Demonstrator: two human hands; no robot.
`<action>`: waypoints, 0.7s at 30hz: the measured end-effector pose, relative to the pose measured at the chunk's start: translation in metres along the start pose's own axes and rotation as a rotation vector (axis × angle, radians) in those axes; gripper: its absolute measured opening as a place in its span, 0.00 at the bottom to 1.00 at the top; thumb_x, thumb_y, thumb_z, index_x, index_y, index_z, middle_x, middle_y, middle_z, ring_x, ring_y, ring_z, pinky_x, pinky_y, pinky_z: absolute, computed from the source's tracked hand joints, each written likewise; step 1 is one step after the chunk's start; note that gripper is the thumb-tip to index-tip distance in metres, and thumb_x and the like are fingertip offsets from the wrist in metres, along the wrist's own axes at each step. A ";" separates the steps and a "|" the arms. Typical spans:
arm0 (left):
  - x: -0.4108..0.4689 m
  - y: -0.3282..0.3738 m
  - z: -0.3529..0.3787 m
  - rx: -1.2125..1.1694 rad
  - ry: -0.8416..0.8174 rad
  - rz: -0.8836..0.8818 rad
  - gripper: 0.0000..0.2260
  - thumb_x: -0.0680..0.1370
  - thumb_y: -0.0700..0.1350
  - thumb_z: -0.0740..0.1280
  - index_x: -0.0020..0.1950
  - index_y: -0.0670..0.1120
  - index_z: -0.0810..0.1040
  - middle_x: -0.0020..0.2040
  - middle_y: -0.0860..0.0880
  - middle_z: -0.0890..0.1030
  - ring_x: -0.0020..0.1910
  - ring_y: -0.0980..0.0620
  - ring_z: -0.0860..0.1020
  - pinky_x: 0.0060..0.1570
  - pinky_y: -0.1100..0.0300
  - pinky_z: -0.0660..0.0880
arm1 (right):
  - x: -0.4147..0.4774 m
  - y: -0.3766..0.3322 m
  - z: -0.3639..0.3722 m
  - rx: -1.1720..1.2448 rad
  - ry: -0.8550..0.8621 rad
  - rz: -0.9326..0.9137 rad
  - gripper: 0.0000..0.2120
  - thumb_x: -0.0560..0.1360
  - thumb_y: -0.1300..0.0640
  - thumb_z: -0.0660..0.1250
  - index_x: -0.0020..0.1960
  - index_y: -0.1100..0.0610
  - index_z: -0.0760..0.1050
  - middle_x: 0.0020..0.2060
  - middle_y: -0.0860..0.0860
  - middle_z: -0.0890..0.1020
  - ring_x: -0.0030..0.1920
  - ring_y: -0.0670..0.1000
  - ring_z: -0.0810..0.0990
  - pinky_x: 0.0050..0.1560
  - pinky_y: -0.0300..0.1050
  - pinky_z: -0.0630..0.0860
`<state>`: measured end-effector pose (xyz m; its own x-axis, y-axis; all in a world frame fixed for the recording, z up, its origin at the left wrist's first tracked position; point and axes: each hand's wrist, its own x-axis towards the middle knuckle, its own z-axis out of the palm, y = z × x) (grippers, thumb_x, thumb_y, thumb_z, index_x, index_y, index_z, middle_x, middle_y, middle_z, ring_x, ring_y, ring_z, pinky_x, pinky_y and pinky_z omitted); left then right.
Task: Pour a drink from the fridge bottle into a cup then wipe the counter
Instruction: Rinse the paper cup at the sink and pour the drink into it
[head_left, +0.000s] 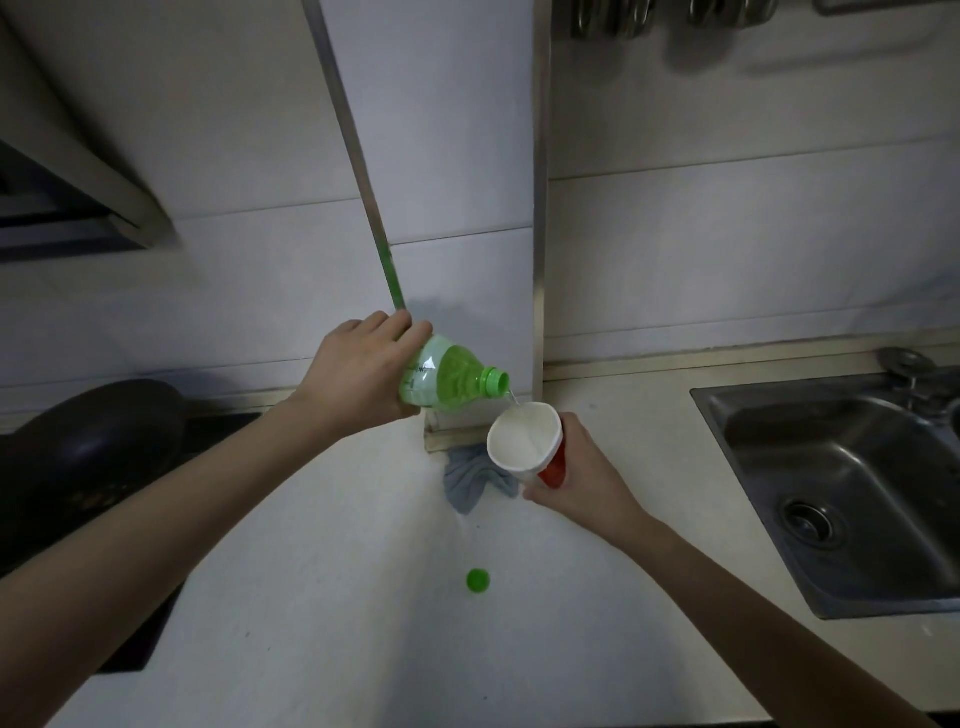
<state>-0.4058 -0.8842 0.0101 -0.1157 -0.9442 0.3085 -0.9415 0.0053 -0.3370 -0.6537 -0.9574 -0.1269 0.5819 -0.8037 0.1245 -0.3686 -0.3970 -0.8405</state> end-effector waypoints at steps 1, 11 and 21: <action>0.001 0.000 -0.001 0.002 0.000 0.000 0.31 0.57 0.56 0.79 0.56 0.45 0.75 0.46 0.48 0.78 0.41 0.44 0.77 0.36 0.56 0.70 | -0.001 0.001 0.000 -0.003 -0.004 0.002 0.39 0.62 0.53 0.79 0.67 0.52 0.63 0.60 0.47 0.72 0.60 0.47 0.73 0.57 0.45 0.75; 0.012 0.001 -0.013 0.026 0.009 -0.001 0.30 0.60 0.57 0.78 0.57 0.46 0.74 0.48 0.48 0.77 0.42 0.45 0.77 0.37 0.55 0.71 | -0.005 0.010 -0.004 0.015 -0.006 0.032 0.40 0.62 0.54 0.79 0.68 0.53 0.63 0.61 0.47 0.72 0.61 0.47 0.72 0.57 0.43 0.74; 0.012 0.011 -0.009 0.007 -0.010 0.006 0.30 0.60 0.56 0.78 0.56 0.46 0.74 0.47 0.48 0.77 0.41 0.45 0.77 0.36 0.55 0.72 | -0.005 0.017 -0.007 -0.005 -0.006 0.072 0.42 0.62 0.53 0.79 0.70 0.54 0.62 0.62 0.48 0.71 0.61 0.48 0.72 0.57 0.45 0.74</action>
<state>-0.4206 -0.8926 0.0178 -0.1177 -0.9475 0.2972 -0.9387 0.0085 -0.3445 -0.6681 -0.9635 -0.1380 0.5580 -0.8276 0.0609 -0.4133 -0.3408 -0.8444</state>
